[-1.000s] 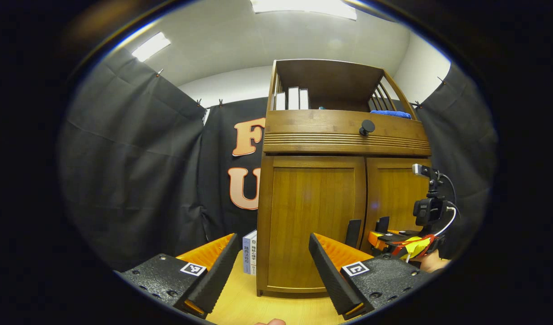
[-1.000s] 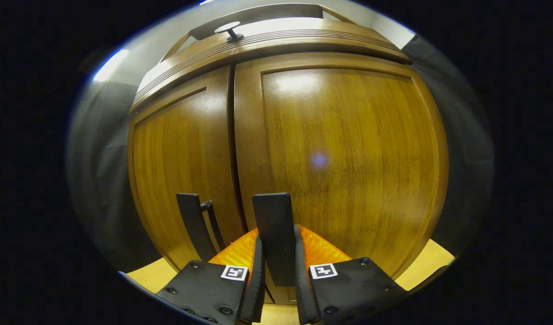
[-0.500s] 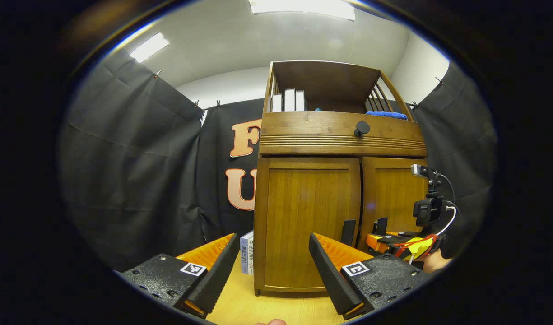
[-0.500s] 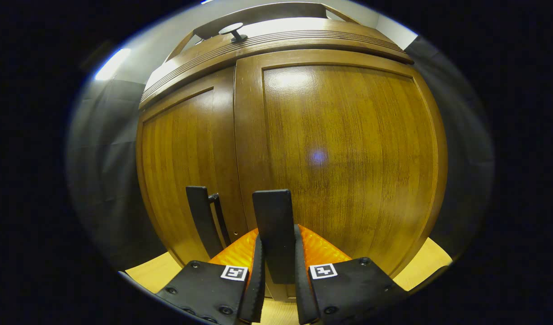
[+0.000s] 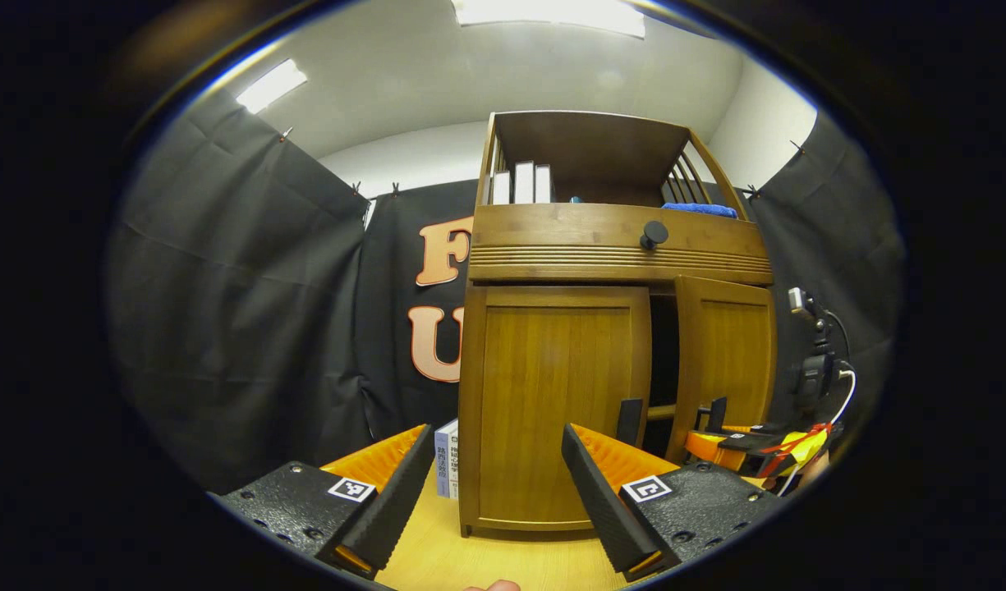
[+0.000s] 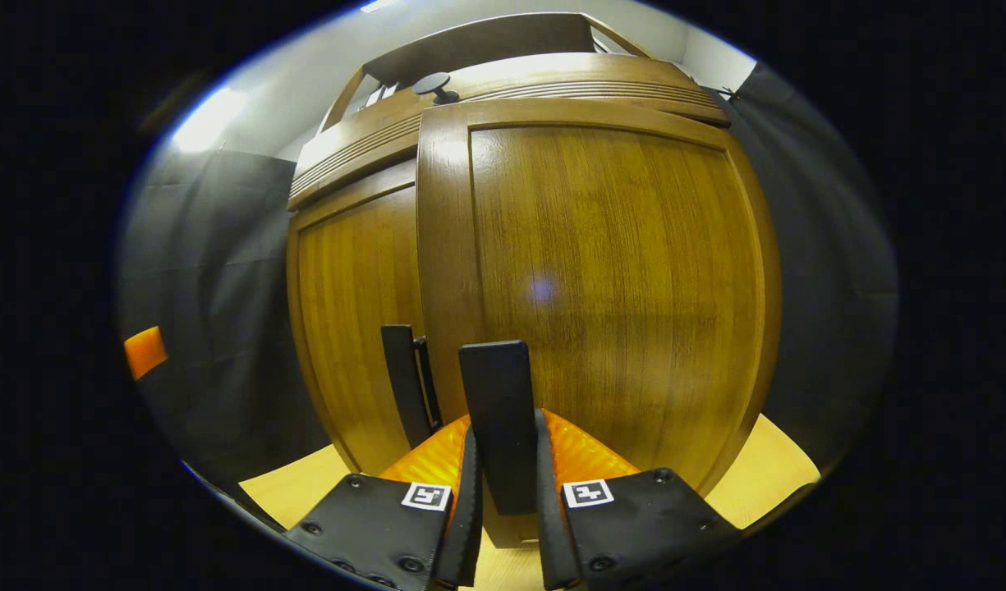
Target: Open the right door of the double-door shoe cabinet with the right hand, and open the left door with the left hand.
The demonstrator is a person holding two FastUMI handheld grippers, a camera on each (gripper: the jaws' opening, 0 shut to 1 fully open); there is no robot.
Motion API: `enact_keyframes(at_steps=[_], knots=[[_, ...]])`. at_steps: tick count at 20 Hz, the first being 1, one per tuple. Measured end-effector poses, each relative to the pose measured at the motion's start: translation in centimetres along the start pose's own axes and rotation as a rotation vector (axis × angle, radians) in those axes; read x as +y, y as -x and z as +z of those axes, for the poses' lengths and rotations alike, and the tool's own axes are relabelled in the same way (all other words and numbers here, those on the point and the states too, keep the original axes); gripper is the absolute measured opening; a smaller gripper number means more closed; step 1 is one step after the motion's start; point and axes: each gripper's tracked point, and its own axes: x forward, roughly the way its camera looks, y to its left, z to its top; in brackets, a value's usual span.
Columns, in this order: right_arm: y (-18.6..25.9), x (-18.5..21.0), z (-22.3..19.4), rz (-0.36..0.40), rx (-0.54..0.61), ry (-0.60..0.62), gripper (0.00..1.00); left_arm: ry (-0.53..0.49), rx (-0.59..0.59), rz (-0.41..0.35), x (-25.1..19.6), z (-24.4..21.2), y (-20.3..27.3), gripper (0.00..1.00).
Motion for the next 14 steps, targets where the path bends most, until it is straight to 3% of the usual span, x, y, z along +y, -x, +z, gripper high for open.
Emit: enact_keyframes(at_steps=[2,4,7,13,14], knots=[[0.4,-0.1,0.1,-0.002,0.006,0.014,0.32,0.002,0.007,-0.005,-0.1,-0.1,0.0,0.92],[1.3,-0.3,0.0,0.002,0.009,0.016,0.36,0.004,0.013,-0.012,-0.3,-0.3,0.2,0.95],[2.5,-0.4,-0.3,0.019,0.017,0.009,0.32,0.004,0.007,-0.025,-0.6,-0.1,0.2,0.92],[4.9,-1.4,-0.2,0.02,0.014,0.013,0.41,0.01,-0.007,-0.06,-1.6,-0.1,-0.1,0.92],[5.3,-1.6,-0.1,0.019,0.008,0.011,0.36,0.011,-0.007,-0.068,-1.8,-0.1,0.0,0.92]])
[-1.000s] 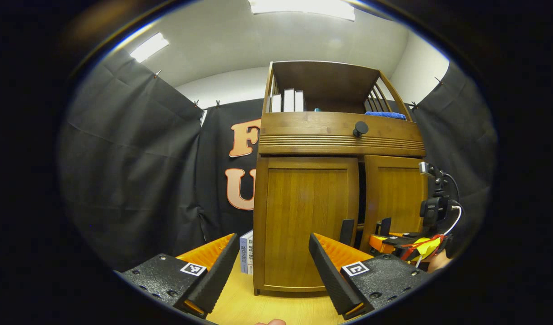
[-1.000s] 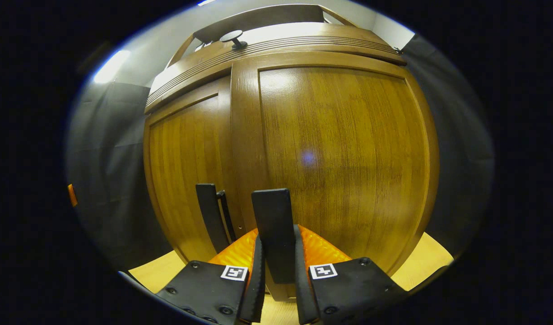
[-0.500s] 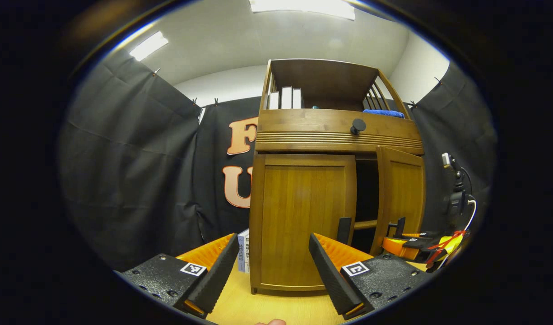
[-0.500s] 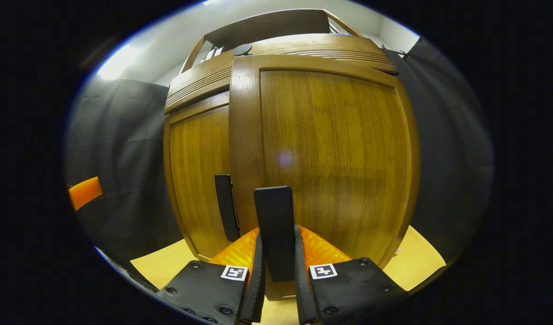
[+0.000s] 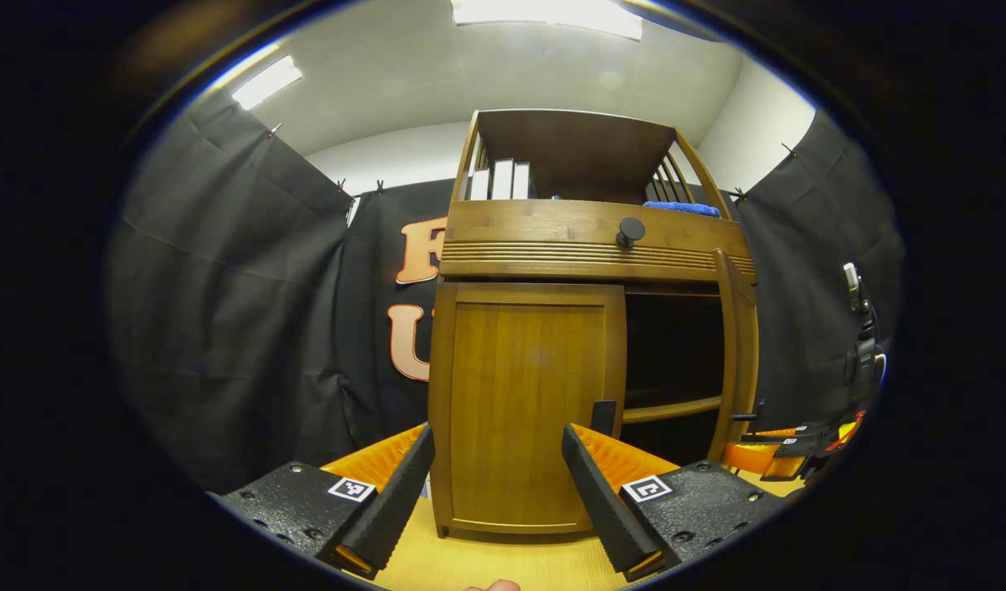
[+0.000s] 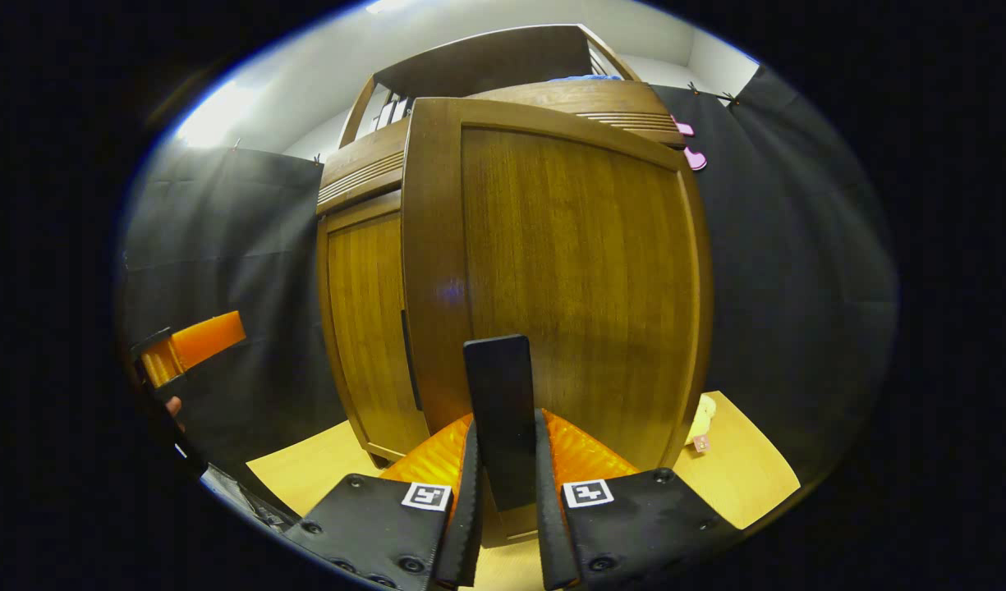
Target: Open the right door of the double-door shoe cabinet with the right hand, and open the left door with the left hand.
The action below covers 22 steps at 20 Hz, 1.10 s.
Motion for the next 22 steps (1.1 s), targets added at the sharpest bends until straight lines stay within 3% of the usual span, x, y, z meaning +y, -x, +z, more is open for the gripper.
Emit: enact_keyframes(at_steps=[3,7,8,9,10,11,12,15,16,19,22], knots=[[1.1,-0.7,0.1,-0.018,-0.009,0.005,0.41,0.004,0.009,-0.023,-0.5,-0.2,0.0,0.92],[1.7,-1.8,0.1,-0.061,-0.011,0.02,0.31,0.015,0.019,-0.058,-1.4,-0.4,0.1,0.91],[2.1,-2.1,-0.1,-0.068,-0.006,0.021,0.41,0.018,0.022,-0.068,-1.7,-0.4,0.1,0.92],[2.5,-2.4,-0.3,-0.073,0.001,0.019,0.41,0.021,0.024,-0.077,-1.9,-0.4,0.2,0.92],[2.8,-2.5,-0.6,-0.075,0.009,0.017,0.31,0.023,0.025,-0.085,-2.1,-0.5,0.2,0.92],[3.2,-2.7,-0.7,-0.076,0.018,0.016,0.4,0.024,0.026,-0.092,-2.2,-0.5,0.3,0.92],[3.4,-2.8,-0.8,-0.079,0.023,0.014,0.36,0.024,0.029,-0.097,-2.3,-0.5,0.3,0.92],[4.1,-3.5,-1.1,-0.101,0.029,0.021,0.4,0.03,0.04,-0.114,-2.7,-0.5,0.4,0.91],[4.4,-3.8,-1.2,-0.114,0.025,0.023,0.31,0.032,0.043,-0.118,-2.8,-0.5,0.5,0.94],[5.6,-5.2,-1.4,-0.156,0.021,0.014,0.31,0.035,0.046,-0.127,-3.1,-0.5,0.6,0.94],[7.3,-6.9,-1.8,-0.21,0.021,0.014,0.4,0.035,0.043,-0.138,-3.2,-0.3,0.5,0.92]])
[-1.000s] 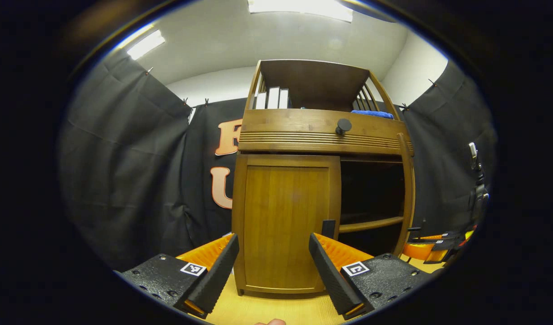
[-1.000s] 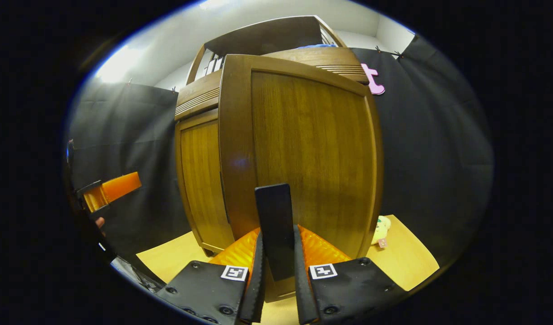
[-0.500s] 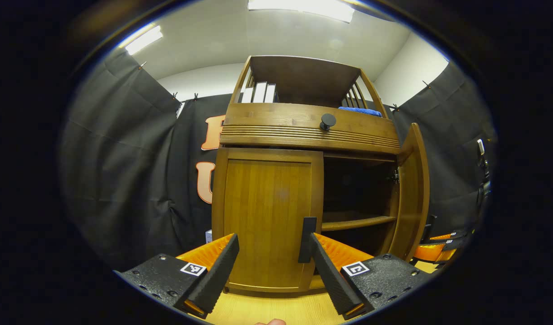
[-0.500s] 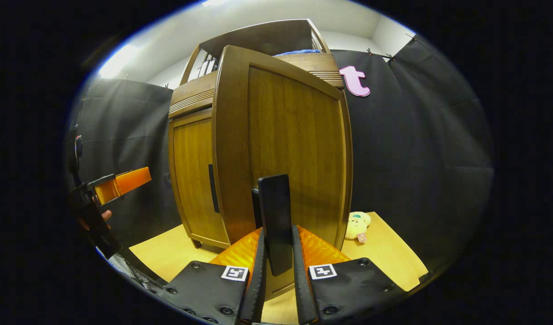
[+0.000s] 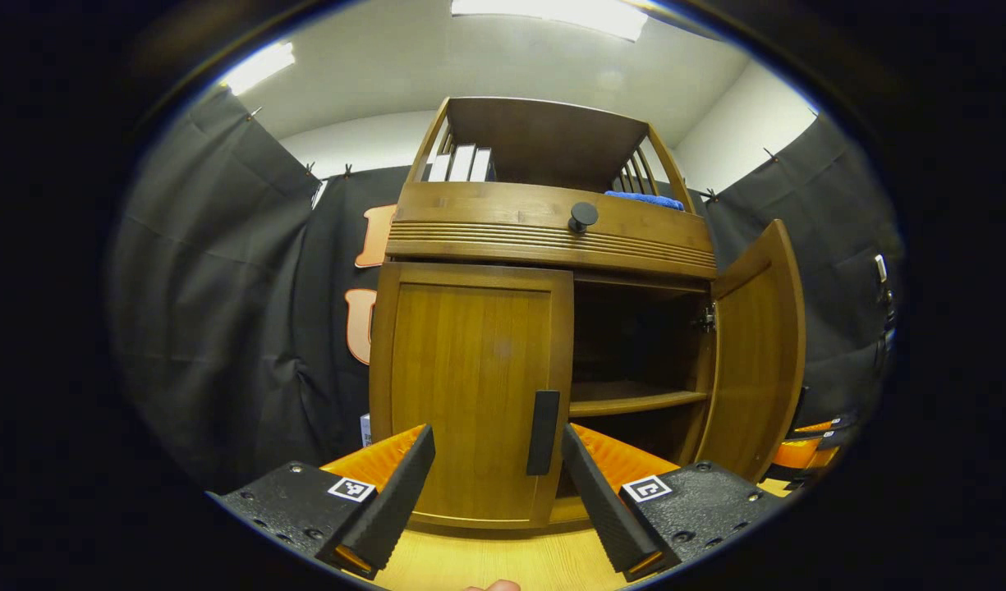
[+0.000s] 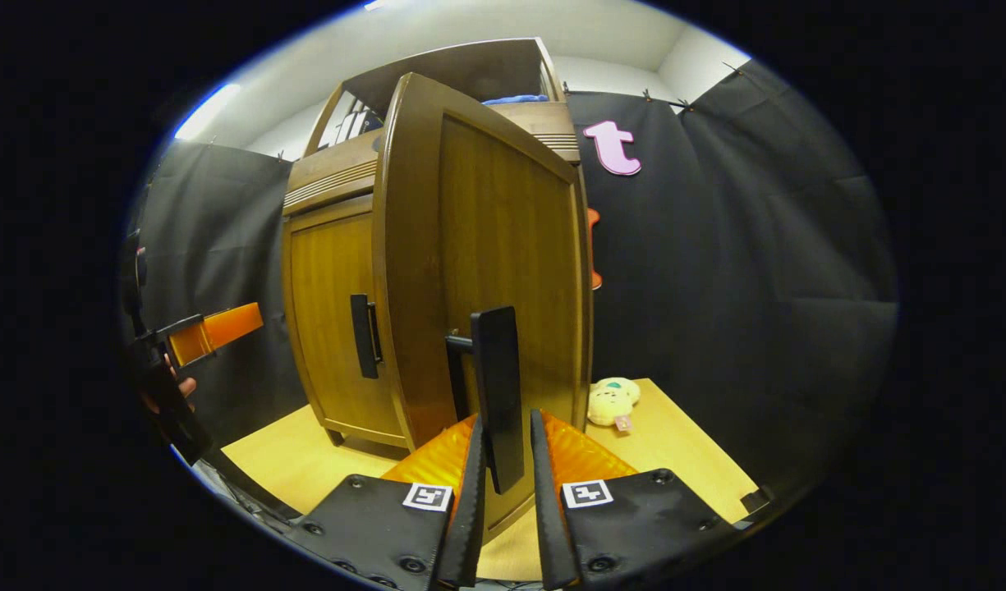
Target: Open the right door of the double-door shoe cabinet with the right hand, and open the left door with the left hand.
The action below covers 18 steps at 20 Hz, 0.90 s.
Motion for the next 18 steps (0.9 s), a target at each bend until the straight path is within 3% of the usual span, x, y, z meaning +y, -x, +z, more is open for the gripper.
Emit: enact_keyframes(at_steps=[2,3,6,7,8,9,10,11,12,13,14,18], knots=[[0.5,-1.4,0.0,-0.032,-0.003,0.0,0.41,0.003,-0.002,-0.003,-0.1,0.0,-0.1,0.92],[0.4,-2.0,0.3,-0.047,-0.007,-0.004,0.31,0.006,-0.003,-0.004,-0.2,0.1,-0.1,0.92],[0.5,-3.6,0.3,-0.092,-0.001,-0.028,0.4,0.003,0.005,-0.013,-0.4,0.0,0.0,0.94],[0.6,-4.3,0.5,-0.114,-0.006,-0.027,0.36,0.001,0.003,-0.015,-0.3,0.0,0.0,0.92],[0.7,-5.3,0.7,-0.153,-0.012,-0.017,0.39,0.001,0.0,-0.017,-0.4,0.0,0.0,0.95],[0.8,-6.4,0.7,-0.179,-0.015,-0.017,0.17,0.002,0.001,-0.02,-0.4,-0.1,-0.1,0.92],[1.2,-7.3,0.8,-0.2,-0.015,-0.023,0.24,0.002,0.003,-0.022,-0.5,-0.1,-0.1,0.94],[1.3,-8.6,0.9,-0.216,-0.015,-0.031,0.23,0.001,0.007,-0.024,-0.5,-0.2,-0.1,0.94],[1.4,-9.3,1.0,-0.202,-0.014,-0.053,0.23,0.0,0.009,-0.026,-0.5,-0.2,-0.1,0.91],[1.6,-9.7,0.9,-0.189,-0.013,-0.067,0.17,-0.001,0.011,-0.027,-0.5,-0.3,0.0,0.91],[1.7,-9.9,1.0,-0.174,-0.013,-0.067,0.27,-0.003,0.011,-0.026,-0.5,-0.3,0.0,0.92],[1.6,-11.1,1.1,-0.122,-0.018,-0.038,0.28,-0.004,0.016,-0.024,-0.4,-0.4,-0.2,0.92]])
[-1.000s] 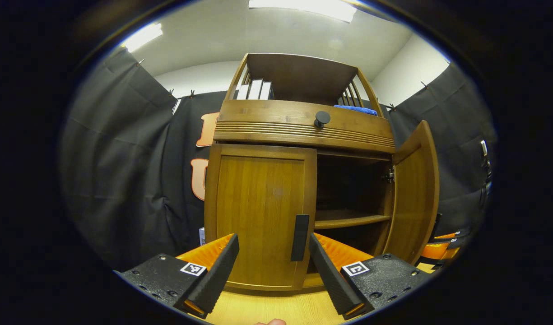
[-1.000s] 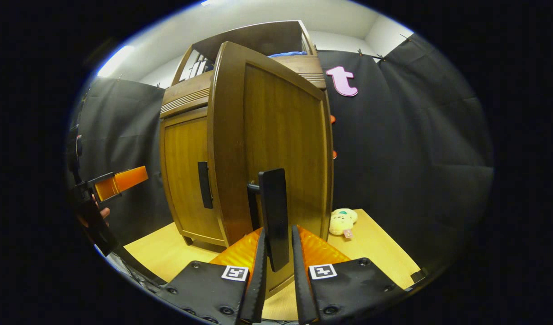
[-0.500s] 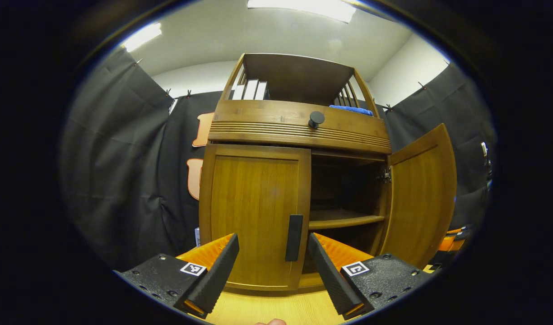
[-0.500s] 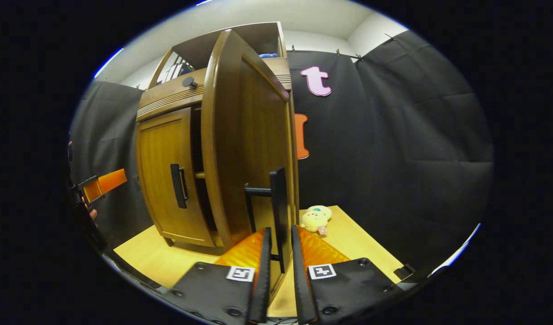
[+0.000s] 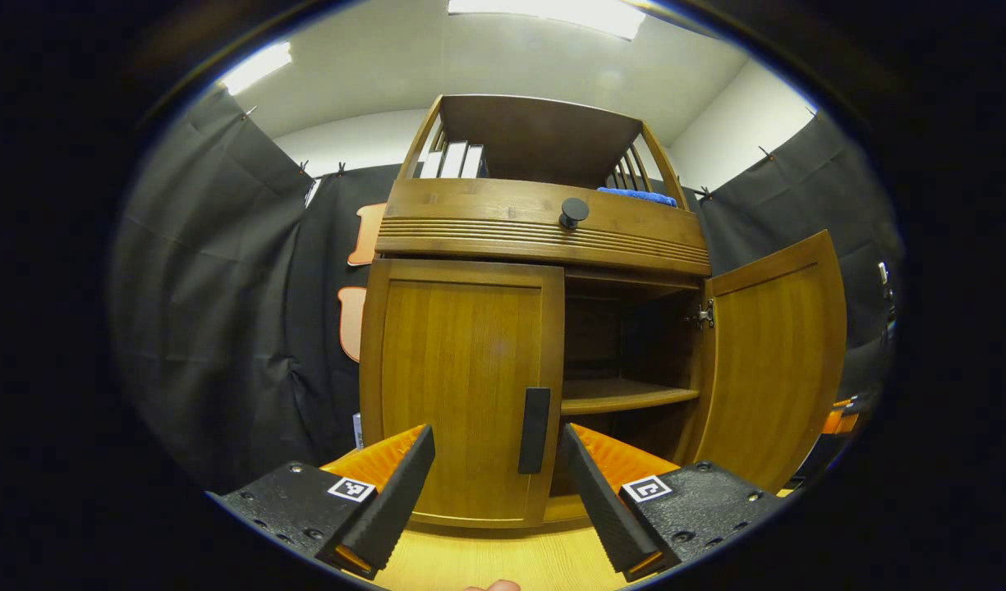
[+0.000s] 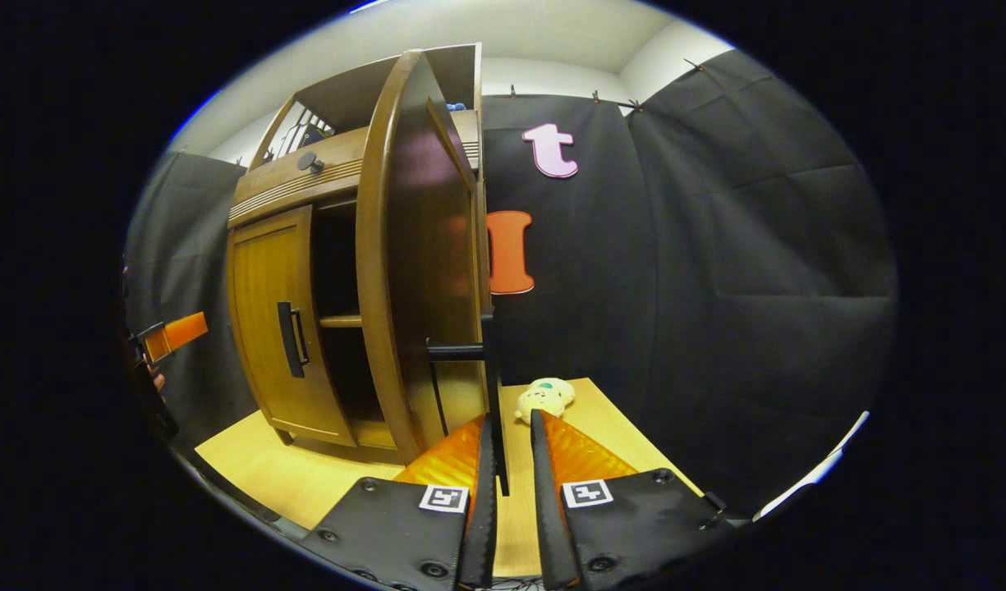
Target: Open the right door of the double-door shoe cabinet with the right hand, and open the left door with the left hand.
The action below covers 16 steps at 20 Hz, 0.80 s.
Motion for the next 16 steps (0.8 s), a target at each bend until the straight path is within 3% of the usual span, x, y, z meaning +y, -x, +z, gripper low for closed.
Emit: enact_keyframes(at_steps=[4,5,6,10,13,14,15,16], knots=[[0.2,-1.8,-0.2,0.052,0.003,-0.012,0.29,0.0,0.002,-0.006,-0.1,0.0,0.1,0.92],[0.1,-2.1,-0.1,0.065,0.005,-0.017,0.24,-0.003,0.002,-0.008,-0.2,0.0,0.1,0.92],[0.1,-2.4,-0.2,0.074,0.003,-0.017,0.29,-0.006,0.002,-0.008,-0.1,0.0,0.2,0.92],[-0.3,-2.9,-0.5,0.089,0.017,-0.037,0.3,-0.009,0.003,-0.001,0.1,-0.1,0.2,0.92],[0.1,-2.3,-0.4,0.054,0.024,-0.013,0.31,-0.005,0.005,0.013,0.3,-0.1,0.3,0.92],[0.6,-2.4,-0.6,0.028,0.027,0.002,0.2,-0.007,0.003,0.013,0.3,0.0,0.3,0.92],[1.1,-3.0,-0.8,0.002,0.025,0.008,0.31,-0.01,0.0,0.016,0.4,0.1,0.3,0.92],[1.8,-3.9,-0.9,-0.027,0.014,0.006,0.2,-0.012,-0.003,0.016,0.4,0.1,0.3,0.91]])
